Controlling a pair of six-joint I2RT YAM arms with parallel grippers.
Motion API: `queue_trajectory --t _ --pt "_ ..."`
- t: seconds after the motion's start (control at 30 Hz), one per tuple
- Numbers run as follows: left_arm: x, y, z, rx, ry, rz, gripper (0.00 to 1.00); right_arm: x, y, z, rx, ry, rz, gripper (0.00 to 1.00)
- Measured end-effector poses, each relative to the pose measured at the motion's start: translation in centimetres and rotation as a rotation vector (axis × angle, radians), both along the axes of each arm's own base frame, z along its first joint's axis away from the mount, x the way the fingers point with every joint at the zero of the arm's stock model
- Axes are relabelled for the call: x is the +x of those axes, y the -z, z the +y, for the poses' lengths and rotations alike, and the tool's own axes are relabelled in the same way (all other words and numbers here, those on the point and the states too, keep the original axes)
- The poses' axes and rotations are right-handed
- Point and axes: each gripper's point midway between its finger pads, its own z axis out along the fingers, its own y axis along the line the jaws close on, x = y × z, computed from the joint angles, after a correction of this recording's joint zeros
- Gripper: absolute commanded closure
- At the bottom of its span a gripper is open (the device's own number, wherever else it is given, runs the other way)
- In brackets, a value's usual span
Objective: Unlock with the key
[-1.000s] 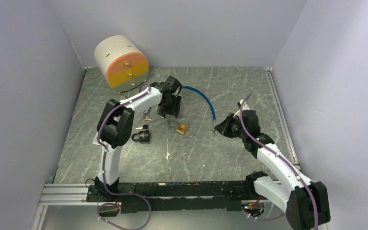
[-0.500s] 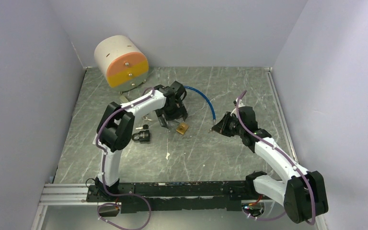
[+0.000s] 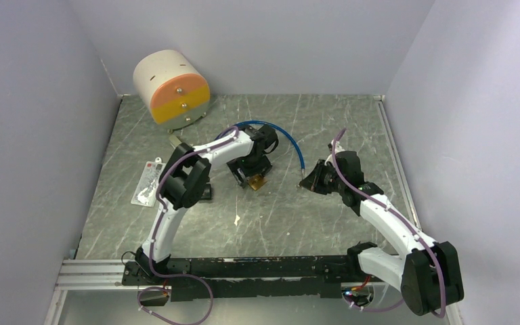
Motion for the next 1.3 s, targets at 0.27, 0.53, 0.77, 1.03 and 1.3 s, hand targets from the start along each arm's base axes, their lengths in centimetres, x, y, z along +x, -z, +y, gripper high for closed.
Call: queue_trajectory --t 0.27,0.53,0.77,1.03,1.3 --pt "0.1 0.0 -0.7 0.025 0.003 -0.033 0.43 -0.6 0.2 0.4 0.014 -0.028 0.025 1.0" --pt "-0.4 0.1 -0.9 0.02 0.142 -0.038 0.25 -1.6 2.2 1.4 0.052 -0.073 0.143 1.0" --pt "-0.9 0.0 -1.0 -0.003 0.244 -0.036 0.54 -2.0 1.2 3.1 0.163 -0.11 0.182 1.0" --pt "-1.4 -0.2 -1.2 -0.037 0.356 -0.047 0.77 -3.6 -0.8 4.9 0.292 -0.253 0.053 1.0" --pt "-2.4 -0.8 -2.1 -0.13 0.452 -0.038 0.97 -5.6 -5.3 6.5 0.394 -0.465 -0.226 1.0"
